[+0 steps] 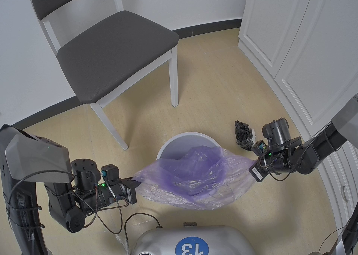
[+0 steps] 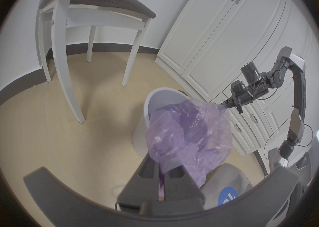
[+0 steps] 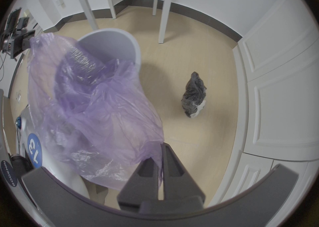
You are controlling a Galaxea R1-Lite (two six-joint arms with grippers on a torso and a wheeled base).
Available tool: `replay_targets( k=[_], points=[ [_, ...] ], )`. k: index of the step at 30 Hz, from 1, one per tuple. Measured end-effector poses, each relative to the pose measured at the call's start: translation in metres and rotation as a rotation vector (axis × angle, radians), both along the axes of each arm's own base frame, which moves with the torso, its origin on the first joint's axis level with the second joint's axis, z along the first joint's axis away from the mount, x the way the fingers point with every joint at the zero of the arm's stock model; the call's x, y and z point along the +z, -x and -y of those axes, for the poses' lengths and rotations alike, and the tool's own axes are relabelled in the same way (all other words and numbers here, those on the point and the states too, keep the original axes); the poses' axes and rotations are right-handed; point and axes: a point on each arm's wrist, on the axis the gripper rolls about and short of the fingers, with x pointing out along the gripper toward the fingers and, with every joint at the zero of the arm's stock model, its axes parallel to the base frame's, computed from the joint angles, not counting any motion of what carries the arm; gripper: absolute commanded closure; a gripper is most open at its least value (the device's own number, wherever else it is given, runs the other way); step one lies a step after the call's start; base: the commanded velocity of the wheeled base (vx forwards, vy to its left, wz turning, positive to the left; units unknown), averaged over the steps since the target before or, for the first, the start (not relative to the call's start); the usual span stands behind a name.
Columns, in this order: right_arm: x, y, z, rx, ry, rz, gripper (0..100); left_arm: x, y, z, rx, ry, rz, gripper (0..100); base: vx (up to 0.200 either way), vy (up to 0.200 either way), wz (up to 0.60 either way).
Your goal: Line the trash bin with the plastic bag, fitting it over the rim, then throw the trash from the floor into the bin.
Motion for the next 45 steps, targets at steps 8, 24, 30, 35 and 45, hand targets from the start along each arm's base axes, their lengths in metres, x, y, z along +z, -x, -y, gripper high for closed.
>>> replay_targets(
  k=[8, 24, 30, 35, 45],
  points=[
    [-0.001, 0.005, -0.007, 0.019, 0.003, -0.003, 100, -0.013, -0.01, 0.005, 0.0, -0.005, -0.008, 100, 0.0, 0.0, 0.0],
    [-0.006, -0.013, -0.01, -0.108, -0.049, 0.097, 100, -0.008, -0.058, -0.001, 0.065, 0.041, 0.11, 100, 0.0, 0.0, 0.0],
    [-0.013, -0.005, -0.008, -0.095, -0.025, 0.066, 100, -0.005, -0.047, -0.002, 0.06, 0.037, 0.096, 100, 0.0, 0.0, 0.0],
    [-0.013, 0.002, -0.008, -0.092, -0.033, 0.066, 100, -0.001, -0.037, -0.005, 0.059, 0.033, 0.084, 100, 0.0, 0.0, 0.0],
    [-0.019, 0.003, -0.015, -0.074, -0.091, 0.185, 100, 0.004, -0.042, -0.008, 0.069, 0.04, 0.109, 100, 0.0, 0.0, 0.0]
  ],
)
